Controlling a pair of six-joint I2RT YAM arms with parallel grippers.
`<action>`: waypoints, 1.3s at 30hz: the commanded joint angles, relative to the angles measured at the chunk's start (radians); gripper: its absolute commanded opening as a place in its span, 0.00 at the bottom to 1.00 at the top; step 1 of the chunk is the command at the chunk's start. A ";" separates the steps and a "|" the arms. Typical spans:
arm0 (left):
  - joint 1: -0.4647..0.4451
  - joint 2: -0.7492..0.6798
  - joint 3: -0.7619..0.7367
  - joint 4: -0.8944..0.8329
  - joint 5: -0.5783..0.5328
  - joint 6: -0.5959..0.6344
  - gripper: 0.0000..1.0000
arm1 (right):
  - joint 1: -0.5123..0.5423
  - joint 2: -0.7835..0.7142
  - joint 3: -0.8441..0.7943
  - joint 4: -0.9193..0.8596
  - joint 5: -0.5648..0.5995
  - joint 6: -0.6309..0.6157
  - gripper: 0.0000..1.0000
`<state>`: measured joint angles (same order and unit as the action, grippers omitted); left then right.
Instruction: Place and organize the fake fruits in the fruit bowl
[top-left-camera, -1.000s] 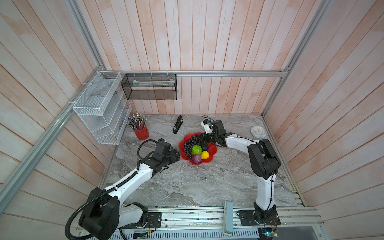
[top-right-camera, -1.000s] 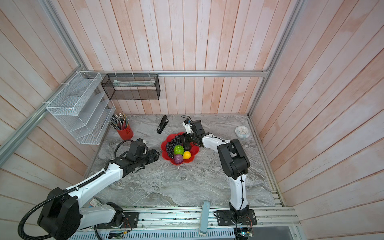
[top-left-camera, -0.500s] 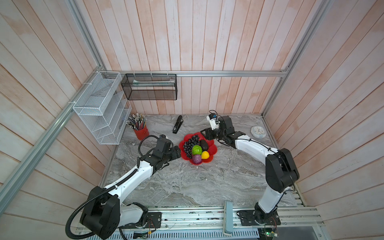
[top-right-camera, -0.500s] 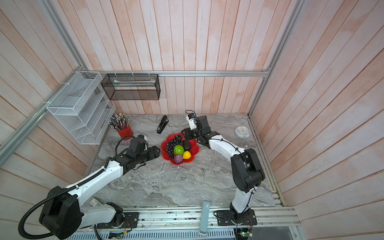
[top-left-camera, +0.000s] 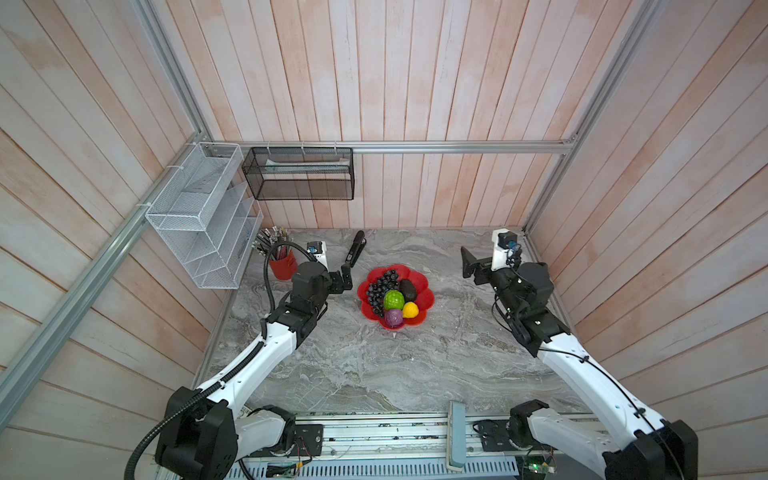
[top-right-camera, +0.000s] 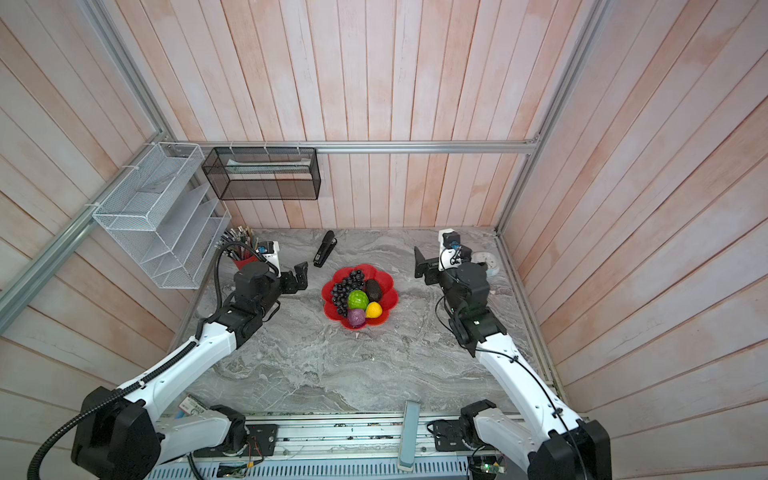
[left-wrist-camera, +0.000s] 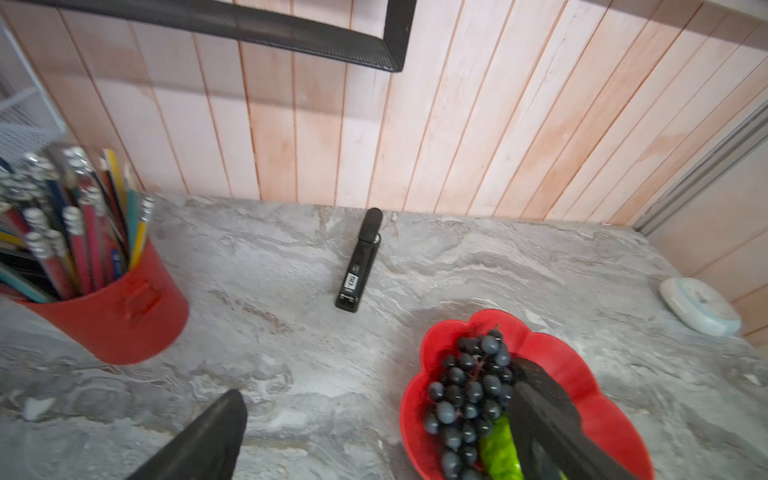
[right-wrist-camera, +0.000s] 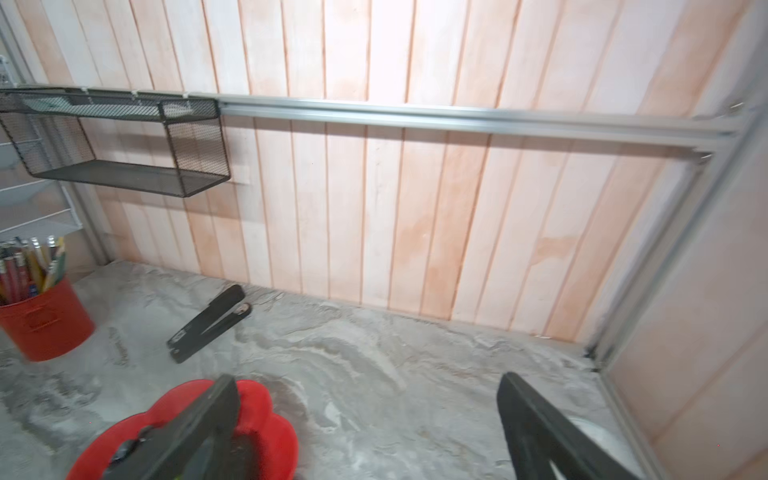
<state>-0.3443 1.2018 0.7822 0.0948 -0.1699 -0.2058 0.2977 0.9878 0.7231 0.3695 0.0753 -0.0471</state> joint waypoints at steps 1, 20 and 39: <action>0.060 -0.028 -0.092 0.133 -0.027 0.090 1.00 | -0.114 -0.029 -0.087 0.107 -0.006 -0.035 0.98; 0.326 0.309 -0.475 0.963 0.000 0.169 1.00 | -0.385 0.397 -0.573 0.895 -0.081 0.129 0.98; 0.346 0.341 -0.500 1.027 0.062 0.167 1.00 | -0.382 0.535 -0.481 0.846 -0.158 0.088 0.98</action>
<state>-0.0021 1.5475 0.2890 1.0782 -0.1226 -0.0311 -0.0875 1.5349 0.2249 1.2316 -0.0700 0.0521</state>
